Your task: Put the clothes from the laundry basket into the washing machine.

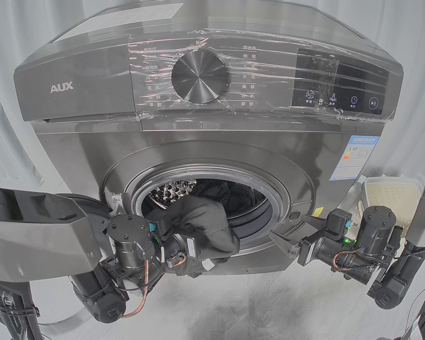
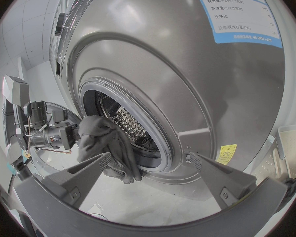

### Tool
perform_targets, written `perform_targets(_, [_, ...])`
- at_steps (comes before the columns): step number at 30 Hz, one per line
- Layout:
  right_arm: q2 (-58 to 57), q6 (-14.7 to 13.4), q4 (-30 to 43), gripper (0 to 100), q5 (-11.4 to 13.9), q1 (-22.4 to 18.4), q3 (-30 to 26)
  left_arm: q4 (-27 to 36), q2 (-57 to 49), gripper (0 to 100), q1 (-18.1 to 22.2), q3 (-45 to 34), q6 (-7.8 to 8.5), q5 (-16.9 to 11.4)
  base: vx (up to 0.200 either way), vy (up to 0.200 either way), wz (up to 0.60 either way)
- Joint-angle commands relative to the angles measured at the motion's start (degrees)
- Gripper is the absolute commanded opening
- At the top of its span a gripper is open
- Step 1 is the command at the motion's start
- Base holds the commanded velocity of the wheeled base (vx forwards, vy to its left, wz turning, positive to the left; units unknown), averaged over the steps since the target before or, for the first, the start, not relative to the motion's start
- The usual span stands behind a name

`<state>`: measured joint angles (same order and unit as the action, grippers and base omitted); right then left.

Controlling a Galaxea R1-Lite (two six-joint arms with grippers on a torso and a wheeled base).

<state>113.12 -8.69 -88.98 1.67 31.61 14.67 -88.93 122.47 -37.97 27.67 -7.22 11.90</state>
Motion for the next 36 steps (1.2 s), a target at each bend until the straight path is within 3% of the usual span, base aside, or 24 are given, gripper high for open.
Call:
perform_targets(1, [-0.1, 0.0, -0.1, 100, 0.0, 0.6, -0.4, -0.2, 8.3, 0, 0.5, 7.7, -1.13, -0.9, 0.000, 0.000, 0.00])
perform_targets(6, [0.0, 0.0, -0.1, 100, 0.0, 0.8, -0.5, -0.2, 12.9, 0, 1.3, 15.0, -2.28, -0.3, 0.000, 0.000, 0.00])
perform_targets(11, [0.1, 0.1, -0.1, 100, -0.2, 0.9, -1.0, -0.2, 15.0, 0, 1.4, 19.2, -4.65, 1.4, 0.000, 0.000, 0.00])
perform_targets(19, [0.1, 0.3, -0.1, 100, -3.7, 2.2, -1.9, 0.3, 18.1, 0, 2.9, 26.8, -4.12, 4.0, 0.000, 0.000, 0.00])
perform_targets(21, [0.2, 0.5, -0.1, 100, -7.6, 3.0, -2.1, 0.4, 18.6, 0, 3.8, 27.8, -3.77, 4.3, 0.000, 0.000, 0.00])
perform_targets(24, [0.2, 0.6, -0.1, 100, -11.2, 3.8, -3.2, 0.4, 18.6, 0, 4.3, 29.2, -3.68, 4.4, 0.000, 0.000, 0.00])
perform_targets(36, [0.0, 0.0, -0.1, 100, -11.0, 5.0, -3.0, 2.2, 22.6, 0, 5.0, 42.1, -3.24, 6.6, 0.000, 0.000, 0.00])
